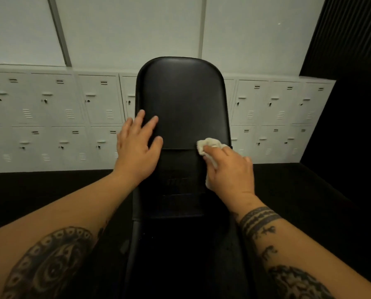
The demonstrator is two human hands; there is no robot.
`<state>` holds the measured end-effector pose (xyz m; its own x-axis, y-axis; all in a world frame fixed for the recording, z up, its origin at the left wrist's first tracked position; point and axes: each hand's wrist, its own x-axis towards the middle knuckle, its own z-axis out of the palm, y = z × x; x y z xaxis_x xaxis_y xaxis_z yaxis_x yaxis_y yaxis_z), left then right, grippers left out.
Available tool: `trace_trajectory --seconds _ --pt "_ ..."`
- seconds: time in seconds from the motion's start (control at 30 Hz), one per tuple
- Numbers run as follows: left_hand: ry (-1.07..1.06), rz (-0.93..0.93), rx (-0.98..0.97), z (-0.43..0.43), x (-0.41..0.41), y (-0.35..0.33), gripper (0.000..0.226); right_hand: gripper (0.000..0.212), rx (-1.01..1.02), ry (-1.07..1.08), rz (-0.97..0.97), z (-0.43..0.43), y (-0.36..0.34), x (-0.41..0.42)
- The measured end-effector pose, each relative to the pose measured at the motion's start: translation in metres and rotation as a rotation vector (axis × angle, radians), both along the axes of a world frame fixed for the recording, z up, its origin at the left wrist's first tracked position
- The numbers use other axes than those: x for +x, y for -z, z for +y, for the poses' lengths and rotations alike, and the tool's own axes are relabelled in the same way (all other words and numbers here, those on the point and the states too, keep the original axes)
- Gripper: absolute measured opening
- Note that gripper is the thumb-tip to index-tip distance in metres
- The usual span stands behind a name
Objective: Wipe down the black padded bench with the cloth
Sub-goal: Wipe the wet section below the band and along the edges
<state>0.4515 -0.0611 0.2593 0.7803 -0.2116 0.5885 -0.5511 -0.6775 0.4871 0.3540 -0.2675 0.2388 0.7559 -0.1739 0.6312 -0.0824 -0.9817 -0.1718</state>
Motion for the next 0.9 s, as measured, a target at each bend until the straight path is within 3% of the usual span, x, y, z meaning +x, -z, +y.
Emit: trace_trajectory --seconds 0.07,0.2,0.3,0.47,0.9 --pt "-0.003 0.092 0.164 -0.003 -0.009 0.008 0.059 0.029 0.065 0.041 0.007 -0.014 0.004 -0.009" --pt "0.045 0.225 0.150 -0.003 -0.012 0.008 0.059 0.028 0.294 0.109 -0.009 -0.010 0.020 -0.021" --pt "0.035 0.322 0.263 -0.002 -0.010 0.002 0.063 0.026 0.341 0.109 0.041 -0.003 0.032 -0.039" --pt "0.069 0.379 0.274 -0.008 -0.034 -0.017 0.053 0.027 0.278 0.005 0.123 0.010 0.045 -0.057" --pt "0.095 0.457 0.122 0.000 -0.034 -0.014 0.058 0.018 0.005 -0.204 0.102 0.072 0.050 -0.032"
